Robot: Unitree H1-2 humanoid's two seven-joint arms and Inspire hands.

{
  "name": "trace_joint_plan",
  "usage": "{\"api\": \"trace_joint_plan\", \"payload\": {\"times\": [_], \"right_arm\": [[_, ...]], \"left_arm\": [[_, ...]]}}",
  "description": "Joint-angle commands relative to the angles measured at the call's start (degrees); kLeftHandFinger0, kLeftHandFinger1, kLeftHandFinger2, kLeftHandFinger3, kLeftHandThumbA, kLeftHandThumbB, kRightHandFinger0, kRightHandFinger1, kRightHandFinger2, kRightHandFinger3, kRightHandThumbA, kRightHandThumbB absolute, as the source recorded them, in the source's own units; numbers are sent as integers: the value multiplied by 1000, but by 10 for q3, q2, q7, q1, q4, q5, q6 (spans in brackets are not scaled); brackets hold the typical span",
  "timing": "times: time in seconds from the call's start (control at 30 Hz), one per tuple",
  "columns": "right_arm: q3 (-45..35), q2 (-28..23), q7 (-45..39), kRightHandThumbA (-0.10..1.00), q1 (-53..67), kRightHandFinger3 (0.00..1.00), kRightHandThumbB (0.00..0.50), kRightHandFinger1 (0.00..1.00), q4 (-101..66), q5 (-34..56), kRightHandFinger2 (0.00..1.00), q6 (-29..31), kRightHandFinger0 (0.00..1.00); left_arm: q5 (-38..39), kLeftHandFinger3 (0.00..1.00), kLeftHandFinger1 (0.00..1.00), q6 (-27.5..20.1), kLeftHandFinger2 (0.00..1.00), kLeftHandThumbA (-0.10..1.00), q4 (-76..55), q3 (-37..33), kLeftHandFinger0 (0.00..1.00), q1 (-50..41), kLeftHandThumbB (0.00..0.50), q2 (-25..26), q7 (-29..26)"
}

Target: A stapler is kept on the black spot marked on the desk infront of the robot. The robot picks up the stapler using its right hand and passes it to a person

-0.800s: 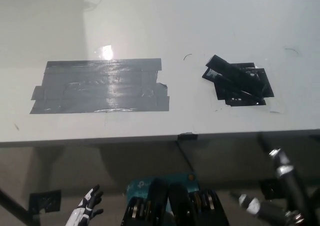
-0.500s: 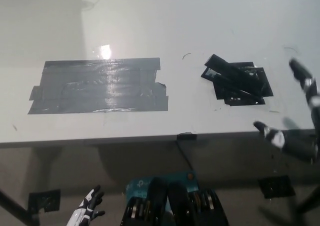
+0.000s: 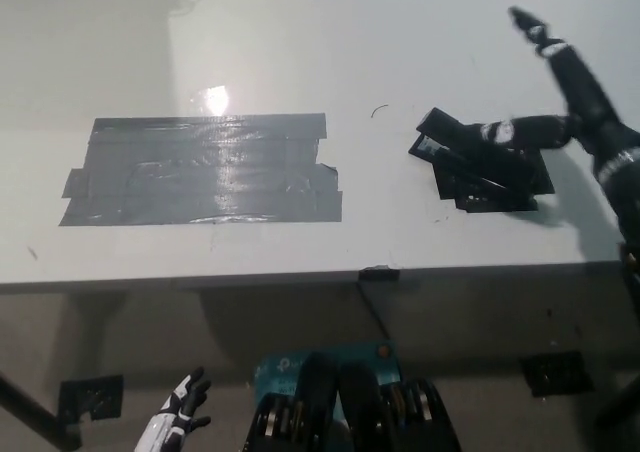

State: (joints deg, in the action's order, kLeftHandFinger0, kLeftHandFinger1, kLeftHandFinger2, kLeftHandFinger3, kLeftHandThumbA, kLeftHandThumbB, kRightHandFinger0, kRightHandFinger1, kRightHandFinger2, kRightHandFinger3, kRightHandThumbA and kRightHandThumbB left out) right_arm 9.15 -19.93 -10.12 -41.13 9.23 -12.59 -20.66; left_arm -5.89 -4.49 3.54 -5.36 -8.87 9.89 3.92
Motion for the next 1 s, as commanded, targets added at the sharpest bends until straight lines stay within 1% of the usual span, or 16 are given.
{"api": "trace_joint_plan", "payload": {"times": [0.0, 0.03, 0.1, 0.13, 0.2, 0.27, 0.3, 0.47, 0.5, 0.57, 0.6, 0.63, 0.73, 0.8, 0.87, 0.97], "right_arm": [[40, 5, -28, 990, -115, 1000, 289, 1000, 143, -39, 1000, -50, 1000], [45, 7, -29, 1000, -120, 1000, 289, 1000, 154, -41, 1000, -50, 1000], [59, 13, -30, 1000, -138, 1000, 270, 1000, 190, -45, 1000, -45, 1000], [66, 16, -31, 1000, -148, 1000, 268, 1000, 209, -47, 1000, -41, 1000], [70, 25, -25, 1000, -161, 1000, 287, 1000, 242, -46, 1000, -41, 1000], [75, 29, -23, 1000, -171, 1000, 284, 1000, 267, -47, 1000, -35, 1000], [75, 34, -20, 1000, -177, 1000, 302, 1000, 287, -47, 1000, -35, 1000], [77, 44, -16, 1000, -191, 1000, 314, 1000, 340, -48, 1000, -26, 1000], [77, 45, -16, 1000, -191, 1000, 313, 1000, 346, -47, 1000, -25, 1000], [75, 47, -17, 1000, -188, 1000, 329, 1000, 353, -45, 1000, -23, 1000], [75, 47, -18, 1000, -185, 1000, 320, 1000, 354, -45, 1000, -22, 1000], [74, 47, -19, 1000, -184, 1000, 320, 1000, 352, -45, 1000, -23, 1000], [75, 47, -17, 1000, -187, 1000, 321, 1000, 361, -47, 1000, -21, 1000], [79, 47, -17, 1000, -189, 1000, 302, 1000, 369, -52, 1000, -19, 1000], [85, 46, -11, 1000, -191, 1000, 315, 1000, 388, -59, 1000, -10, 1000], [99, 42, -9, 1000, -194, 1000, 306, 1000, 406, -73, 1000, 3, 1000]], "left_arm": [[-11, 1000, 1000, -11, 1000, 975, -18, 0, 935, 2, 500, 11, 4], [-11, 1000, 1000, -11, 1000, 976, -18, 1, 935, 2, 500, 10, 5], [-14, 1000, 1000, -11, 1000, 985, -18, 0, 932, 2, 500, 10, 4], [-15, 1000, 1000, -11, 1000, 987, -18, 1, 930, 2, 500, 9, 3], [-12, 1000, 1000, -9, 1000, 980, -19, 1, 910, 2, 500, 8, 4], [-8, 1000, 1000, -10, 1000, 983, -16, 2, 898, 6, 500, 6, 4], [-6, 1000, 1000, -11, 1000, 995, -15, 3, 885, 7, 500, 5, 4], [-12, 1000, 1000, -9, 1000, 985, -15, 5, 885, 8, 500, 7, -1], [-16, 1000, 1000, -8, 1000, 983, -17, 5, 866, 8, 500, 7, -2], [-23, 1000, 1000, -5, 1000, 972, -21, 5, 863, 4, 494, 9, -4], [-30, 1000, 1000, -4, 1000, 947, -22, 5, 859, 3, 475, 11, -7], [-31, 1000, 1000, -4, 1000, 935, -21, 5, 859, 3, 473, 10, -8], [-28, 1000, 1000, -8, 1000, 930, -19, 8, 846, 4, 474, 7, -10], [-25, 1000, 1000, -11, 1000, 936, -17, 12, 835, 4, 478, 3, -13], [-26, 1000, 1000, -20, 1000, 946, -11, 15, 825, 5, 469, 2, -16], [-26, 997, 1000, -23, 1000, 952, -9, 16, 817, 5, 483, 1, -17]]}}
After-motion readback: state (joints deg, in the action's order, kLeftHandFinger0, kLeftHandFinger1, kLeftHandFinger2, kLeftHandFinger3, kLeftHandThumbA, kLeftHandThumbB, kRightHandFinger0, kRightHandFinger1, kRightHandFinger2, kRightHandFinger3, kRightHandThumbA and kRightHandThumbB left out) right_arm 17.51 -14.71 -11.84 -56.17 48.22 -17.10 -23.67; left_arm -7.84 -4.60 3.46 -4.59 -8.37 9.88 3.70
